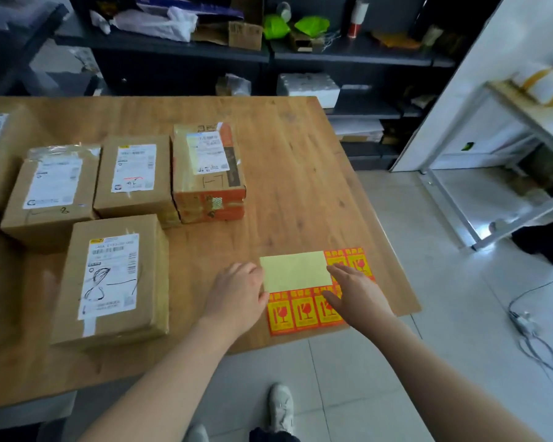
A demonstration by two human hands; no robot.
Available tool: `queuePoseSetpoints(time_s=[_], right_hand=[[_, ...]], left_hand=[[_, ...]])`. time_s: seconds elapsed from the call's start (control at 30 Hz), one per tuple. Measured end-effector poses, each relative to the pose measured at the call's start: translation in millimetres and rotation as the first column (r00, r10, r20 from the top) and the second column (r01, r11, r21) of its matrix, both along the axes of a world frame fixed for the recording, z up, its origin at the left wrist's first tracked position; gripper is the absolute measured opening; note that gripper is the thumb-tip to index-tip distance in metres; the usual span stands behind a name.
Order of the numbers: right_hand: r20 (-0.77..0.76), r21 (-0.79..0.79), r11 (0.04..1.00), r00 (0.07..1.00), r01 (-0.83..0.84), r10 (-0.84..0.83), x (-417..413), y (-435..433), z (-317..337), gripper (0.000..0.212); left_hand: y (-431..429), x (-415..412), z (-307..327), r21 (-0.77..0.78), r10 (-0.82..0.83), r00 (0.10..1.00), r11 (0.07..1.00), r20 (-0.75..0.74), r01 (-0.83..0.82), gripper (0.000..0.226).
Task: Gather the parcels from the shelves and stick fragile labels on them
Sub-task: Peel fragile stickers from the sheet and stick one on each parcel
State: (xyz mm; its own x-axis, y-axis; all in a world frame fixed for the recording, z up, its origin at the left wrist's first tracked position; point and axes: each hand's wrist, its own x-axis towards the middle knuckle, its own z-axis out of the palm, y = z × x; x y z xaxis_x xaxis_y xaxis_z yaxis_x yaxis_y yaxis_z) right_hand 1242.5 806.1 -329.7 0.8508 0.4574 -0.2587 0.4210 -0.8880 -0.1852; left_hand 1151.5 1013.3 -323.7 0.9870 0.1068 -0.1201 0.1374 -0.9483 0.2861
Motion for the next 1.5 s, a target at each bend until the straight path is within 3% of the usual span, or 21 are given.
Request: queuePoseSetpoints(time_s=[0.17,0.27,0.47,0.67,0.8,1.07,1.2,1.4,1.5], right_hand=[[-0.074,-0.048,0.998,0.997,-0.042,0.038,50.7,-34.5,-32.2,0.065],[-0.116,-0.069,0.994,0.990,-0.089,0.081,66.4,-45.9,-49.7,0.069],[-0.083,-0.029,0.979,0.977,-0.200,0.197,67.1,-44.4,-65.5,0.064],[-0.034,0.053,0.920,0.920,-0.389,0.391,57.1,-28.4,-65.0,0.050],[-0.144,0.135,0.950,0.943,-0.282,0.300,75.0,-14.5,-59.7,0.052],[-0.265,0.147,0.973,0.941,-0.177,0.211,90.8,0.5,-59.0,0.049],[-0.252,0.192,0.964,0.940,-0.186,0.232,92.6,4.3,-58.6,0.029],[-0.295,0.305,0.932,0.911,-0.197,0.289,89.9,-0.1,-55.1,0.018],[-0.224,0.401,0.901,0.936,-0.164,0.270,87.7,-1.9,-53.0,0.014]], left_hand=[[-41.0,42.6,-44.2,0.008,-0.033,0.986,0.999,-0.166,0.035,0.068],[-53.9,52.1,-68.0,0.011,-0.017,0.976,1.000,-0.216,0.020,0.070],[-44.5,25.2,-84.7,0.106,0.090,0.976,0.992,-0.197,-0.070,0.072],[-41.1,17.1,-75.1,0.080,0.343,0.927,0.939,-0.148,-0.335,0.080],[-49.0,42.4,-72.6,0.048,0.358,0.915,0.934,-0.189,-0.355,0.087],[-56.0,59.8,-71.7,-0.017,0.350,0.917,0.933,-0.191,-0.359,0.049],[-60.1,65.2,-63.9,-0.223,0.395,0.904,0.878,-0.162,-0.424,0.022],[-64.9,65.7,-57.8,-0.263,0.400,0.883,0.849,-0.247,-0.458,0.025],[-62.4,64.7,-60.3,-0.400,0.413,0.854,0.759,-0.315,-0.514,0.019]])
